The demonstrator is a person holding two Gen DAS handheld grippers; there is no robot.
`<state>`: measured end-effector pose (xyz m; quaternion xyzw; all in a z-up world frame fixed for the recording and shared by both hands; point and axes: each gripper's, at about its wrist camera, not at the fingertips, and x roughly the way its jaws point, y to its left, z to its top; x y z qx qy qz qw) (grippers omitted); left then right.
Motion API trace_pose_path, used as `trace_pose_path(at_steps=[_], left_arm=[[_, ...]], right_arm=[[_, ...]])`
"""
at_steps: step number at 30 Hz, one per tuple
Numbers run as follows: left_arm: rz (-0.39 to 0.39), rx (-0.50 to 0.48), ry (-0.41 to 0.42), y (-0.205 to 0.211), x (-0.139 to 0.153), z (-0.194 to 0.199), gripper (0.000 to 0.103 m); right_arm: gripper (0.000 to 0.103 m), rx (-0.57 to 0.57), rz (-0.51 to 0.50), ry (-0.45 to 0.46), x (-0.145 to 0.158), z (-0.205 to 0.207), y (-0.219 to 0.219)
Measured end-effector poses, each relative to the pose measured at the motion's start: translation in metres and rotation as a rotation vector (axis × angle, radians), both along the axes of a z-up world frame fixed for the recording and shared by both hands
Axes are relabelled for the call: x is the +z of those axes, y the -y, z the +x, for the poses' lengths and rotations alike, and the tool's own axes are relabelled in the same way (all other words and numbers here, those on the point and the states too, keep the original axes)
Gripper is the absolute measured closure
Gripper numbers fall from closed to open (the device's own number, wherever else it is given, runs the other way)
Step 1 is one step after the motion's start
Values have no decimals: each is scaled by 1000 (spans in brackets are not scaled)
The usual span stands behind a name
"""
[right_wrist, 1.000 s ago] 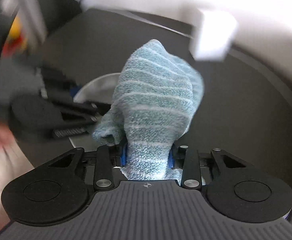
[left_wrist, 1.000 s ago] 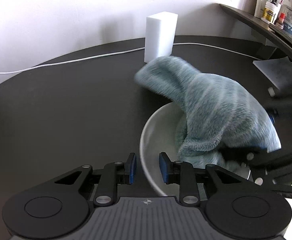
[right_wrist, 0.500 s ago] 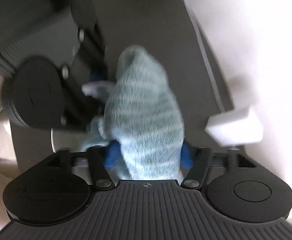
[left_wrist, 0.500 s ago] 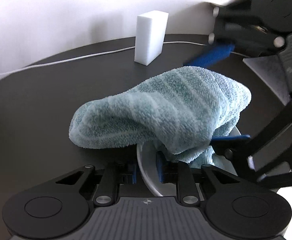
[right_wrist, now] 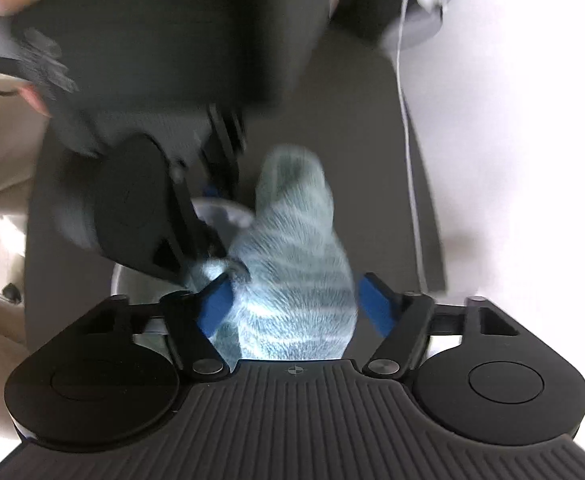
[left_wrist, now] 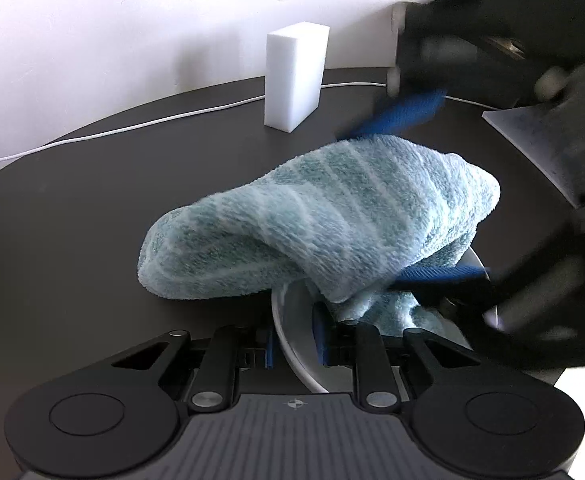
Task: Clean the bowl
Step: 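Wipe the towel around the bowl interior with the right gripper while the left gripper holds the rim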
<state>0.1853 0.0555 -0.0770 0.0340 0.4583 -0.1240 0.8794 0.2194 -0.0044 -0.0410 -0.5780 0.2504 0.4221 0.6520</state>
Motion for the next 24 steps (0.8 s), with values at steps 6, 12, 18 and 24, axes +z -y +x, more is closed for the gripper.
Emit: trace_pose_path(at_steps=[6,12,18,24], left_arm=[[2,21,-2,0,1,-2,82],[14,37,11,2,0,-3,79],[14,48,13,2,1,-5,79],[52,50,11,5,3,-7,79]], right_arm=[[81,-185,96,-43,2,-6,14],[81,-809,496,-450,11,15,78],[62,-1171,750,-782,-4,13,114],[60,-1110,718,-753,-32,14,92]])
